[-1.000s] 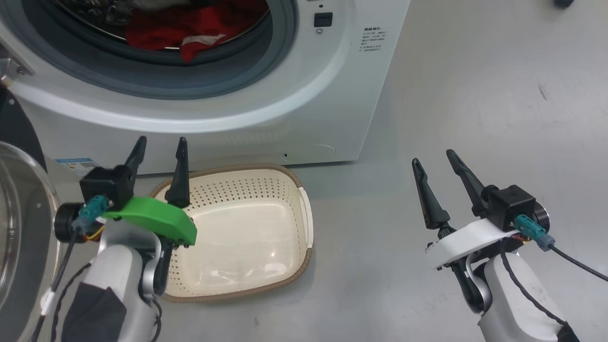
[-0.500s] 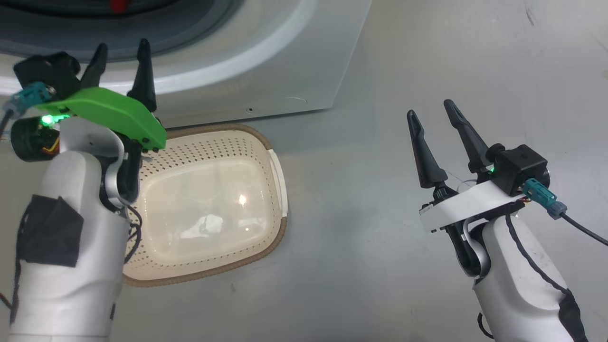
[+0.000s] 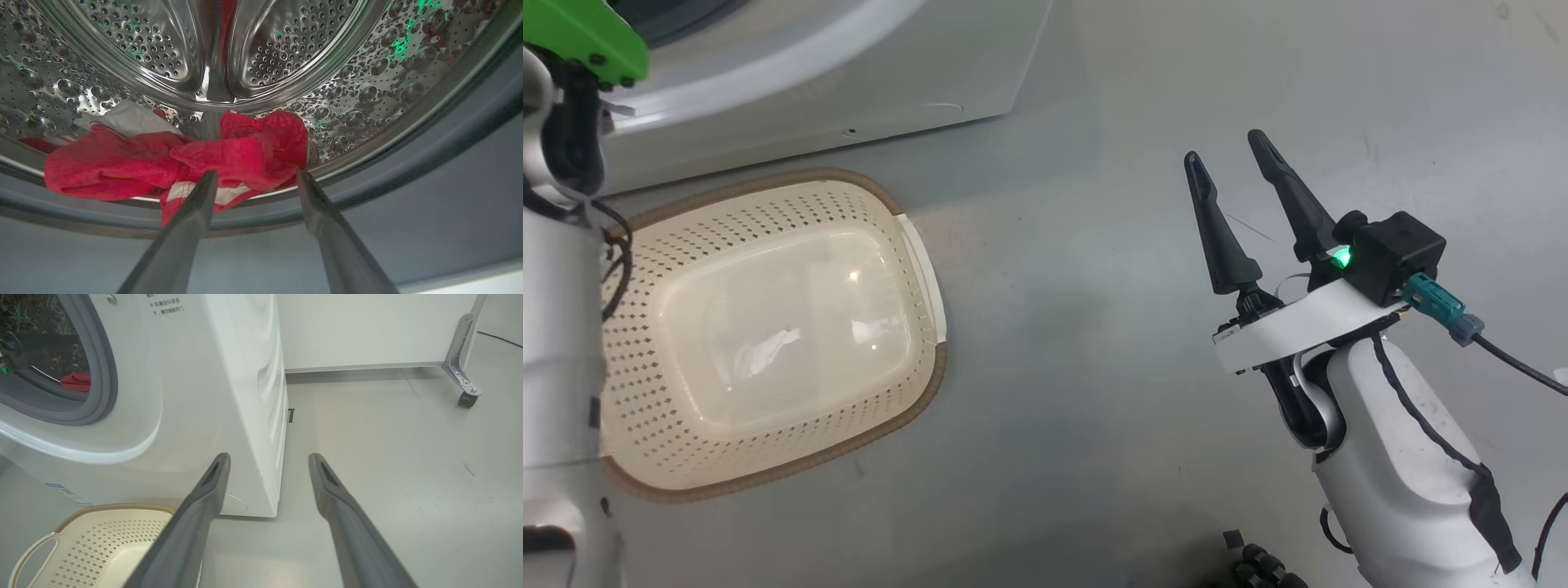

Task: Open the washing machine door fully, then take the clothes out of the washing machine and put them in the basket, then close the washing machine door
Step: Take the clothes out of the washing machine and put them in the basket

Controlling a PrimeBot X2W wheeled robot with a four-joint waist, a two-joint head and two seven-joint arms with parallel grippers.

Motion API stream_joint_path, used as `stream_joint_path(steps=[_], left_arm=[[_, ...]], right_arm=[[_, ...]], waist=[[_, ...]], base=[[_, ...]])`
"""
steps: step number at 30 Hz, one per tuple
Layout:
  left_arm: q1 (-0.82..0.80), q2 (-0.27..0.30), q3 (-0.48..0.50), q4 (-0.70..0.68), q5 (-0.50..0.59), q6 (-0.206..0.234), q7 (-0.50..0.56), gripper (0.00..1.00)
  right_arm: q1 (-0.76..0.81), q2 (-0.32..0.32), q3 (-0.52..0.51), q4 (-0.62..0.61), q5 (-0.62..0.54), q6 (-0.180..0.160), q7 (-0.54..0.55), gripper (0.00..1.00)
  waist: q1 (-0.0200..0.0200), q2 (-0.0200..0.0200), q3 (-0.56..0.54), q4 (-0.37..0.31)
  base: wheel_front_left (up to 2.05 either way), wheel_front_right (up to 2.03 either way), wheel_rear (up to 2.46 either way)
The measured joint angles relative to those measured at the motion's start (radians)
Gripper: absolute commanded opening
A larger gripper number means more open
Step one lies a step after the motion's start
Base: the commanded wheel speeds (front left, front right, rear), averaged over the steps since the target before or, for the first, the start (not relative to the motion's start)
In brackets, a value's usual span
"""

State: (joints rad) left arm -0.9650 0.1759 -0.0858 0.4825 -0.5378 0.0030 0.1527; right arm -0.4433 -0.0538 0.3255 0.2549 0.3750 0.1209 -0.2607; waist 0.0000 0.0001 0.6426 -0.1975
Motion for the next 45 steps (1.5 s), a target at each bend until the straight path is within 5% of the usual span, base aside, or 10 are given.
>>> stream_joint_path(steps=[19,26,29,45], left_arm=[[-0.160,0.114,0.074,0.160,0.006,0.002,-0.035,1.00],[-0.186,0.123,0.066,0.235,0.029,0.039,-0.011,1.00],[-0.189,0.128,0.056,0.256,0.042,0.046,-0.004,0.00],[-0.205,0.122,0.007,0.315,0.100,0.039,-0.112,0.00]], right_arm=[[-0.025,0.002,0.065,-0.005,0.038,-0.010,0.000,1.00],[-0.026,0.002,0.073,-0.004,0.038,-0.011,0.000,1.00],[-0.029,0.002,0.078,-0.004,0.038,-0.011,0.000,1.00],[-0.043,0.003,0.084,0.009,0.038,-0.027,0.000,1.00]], waist=[[0.0000,0.0000,0.090,-0.126],[0.0000,0.0000,0.091,-0.137],[0.0000,0.0000,0.091,-0.140],[0.0000,0.0000,0.062,-0.123]], base=[[0.00,0.00,0.00],[0.00,0.00,0.00],[0.00,0.00,0.00],[0.00,0.00,0.00]])
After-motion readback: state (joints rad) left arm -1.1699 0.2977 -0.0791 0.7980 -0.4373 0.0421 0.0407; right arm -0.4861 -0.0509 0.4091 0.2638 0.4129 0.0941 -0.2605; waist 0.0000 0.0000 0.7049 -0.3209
